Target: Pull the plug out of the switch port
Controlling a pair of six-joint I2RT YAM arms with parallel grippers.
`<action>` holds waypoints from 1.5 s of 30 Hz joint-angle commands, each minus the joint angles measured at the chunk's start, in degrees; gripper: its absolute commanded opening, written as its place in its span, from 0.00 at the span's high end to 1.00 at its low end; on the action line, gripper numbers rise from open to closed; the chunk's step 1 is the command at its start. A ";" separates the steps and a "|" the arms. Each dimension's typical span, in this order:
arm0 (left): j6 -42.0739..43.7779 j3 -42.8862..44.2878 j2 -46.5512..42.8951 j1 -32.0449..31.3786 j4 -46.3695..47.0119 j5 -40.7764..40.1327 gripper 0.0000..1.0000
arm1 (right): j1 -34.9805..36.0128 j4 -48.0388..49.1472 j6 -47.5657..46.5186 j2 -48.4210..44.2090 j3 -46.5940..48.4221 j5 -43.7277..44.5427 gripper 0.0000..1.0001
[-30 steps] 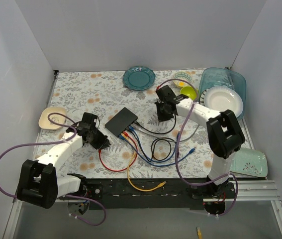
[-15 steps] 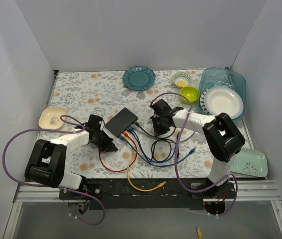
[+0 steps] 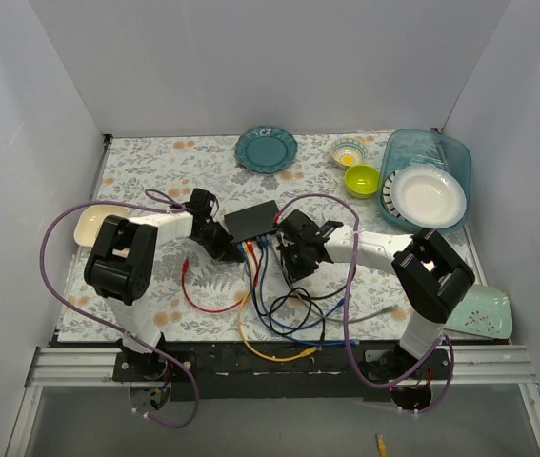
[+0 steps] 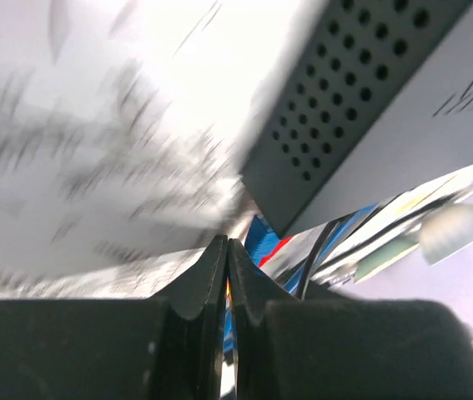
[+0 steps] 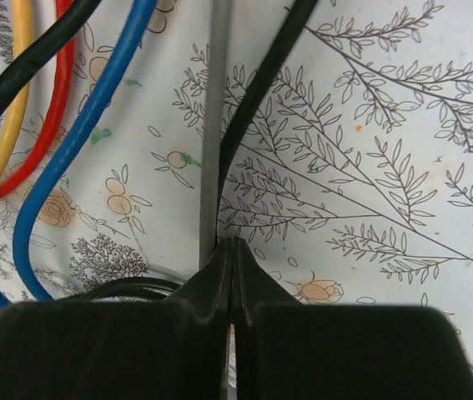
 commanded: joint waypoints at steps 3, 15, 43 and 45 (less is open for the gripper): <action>5.06 6.60 4.88 3.78 -1.36 -9.66 0.96 | 1.43 -2.70 0.64 0.58 3.25 -4.39 0.99; 9.29 -1.03 -5.66 10.37 -3.30 -14.06 0.87 | 1.52 -4.64 0.28 -1.17 6.06 -4.40 0.99; 2.61 10.20 -0.15 12.75 5.85 -10.46 0.80 | -18.43 1.33 6.43 3.64 12.55 -0.17 0.99; 2.35 12.31 4.43 12.66 5.49 -8.18 0.80 | -19.22 2.21 8.02 8.47 16.24 -1.14 0.99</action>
